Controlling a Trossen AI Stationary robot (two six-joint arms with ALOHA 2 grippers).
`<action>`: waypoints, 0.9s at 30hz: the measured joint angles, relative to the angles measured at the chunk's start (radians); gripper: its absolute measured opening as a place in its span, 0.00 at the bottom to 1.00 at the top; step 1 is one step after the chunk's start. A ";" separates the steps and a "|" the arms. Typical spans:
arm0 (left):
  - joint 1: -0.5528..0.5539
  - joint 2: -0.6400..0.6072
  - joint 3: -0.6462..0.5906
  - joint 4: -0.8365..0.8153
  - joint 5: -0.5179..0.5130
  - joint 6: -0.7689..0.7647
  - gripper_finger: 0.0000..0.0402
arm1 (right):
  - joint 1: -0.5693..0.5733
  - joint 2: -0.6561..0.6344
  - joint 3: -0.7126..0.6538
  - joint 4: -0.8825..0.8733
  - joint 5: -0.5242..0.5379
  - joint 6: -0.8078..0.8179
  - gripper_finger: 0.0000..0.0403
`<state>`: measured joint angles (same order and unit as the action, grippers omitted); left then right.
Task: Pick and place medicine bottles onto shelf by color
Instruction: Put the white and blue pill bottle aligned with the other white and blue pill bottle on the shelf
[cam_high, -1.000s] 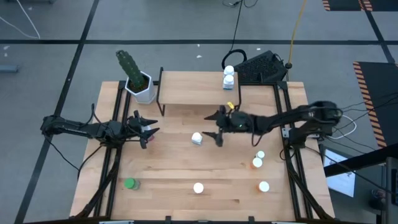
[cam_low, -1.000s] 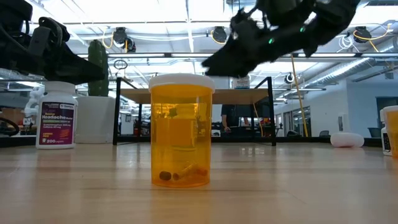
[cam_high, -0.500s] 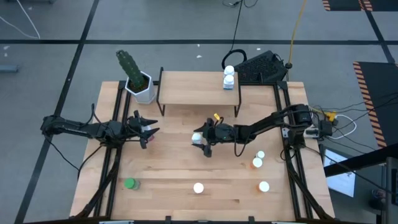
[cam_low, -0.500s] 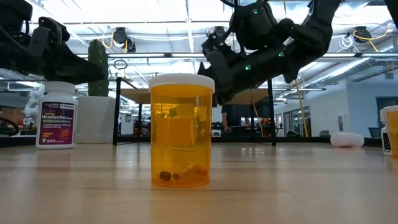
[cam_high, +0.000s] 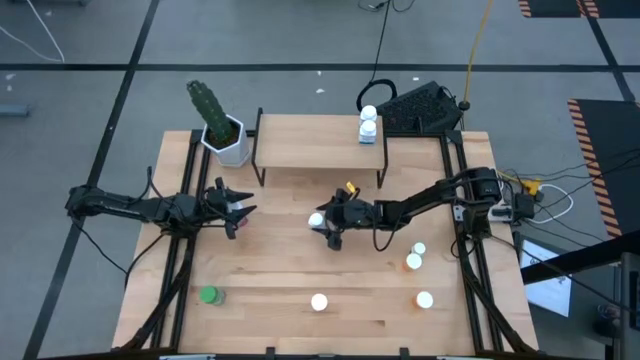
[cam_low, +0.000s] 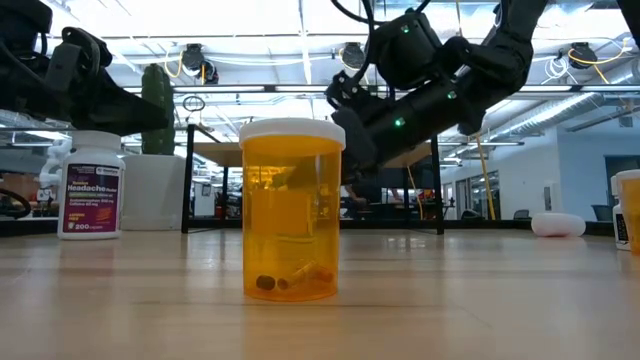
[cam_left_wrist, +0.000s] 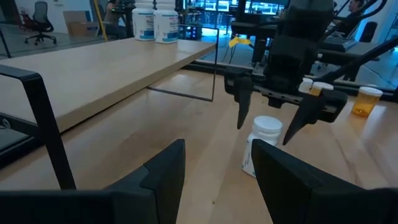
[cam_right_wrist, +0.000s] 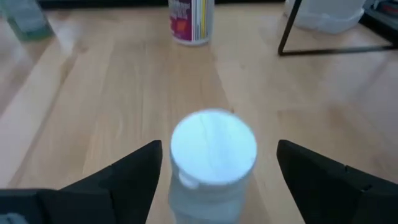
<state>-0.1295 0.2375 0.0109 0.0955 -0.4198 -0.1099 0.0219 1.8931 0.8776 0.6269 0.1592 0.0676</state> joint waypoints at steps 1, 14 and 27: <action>0.000 0.000 0.000 0.003 -0.002 0.007 0.47 | 0.000 0.000 0.000 -0.009 -0.001 -0.002 0.74; 0.001 0.001 -0.001 0.014 -0.026 0.016 0.47 | 0.000 -0.004 0.000 -0.019 -0.034 -0.051 0.43; 0.001 0.000 0.037 0.123 -0.034 0.182 0.47 | -0.001 -0.043 0.000 0.003 -0.038 -0.005 0.41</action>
<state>-0.1284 0.2375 0.0483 0.2188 -0.4543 0.0716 0.0208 1.8496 0.8776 0.6303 0.1212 0.0623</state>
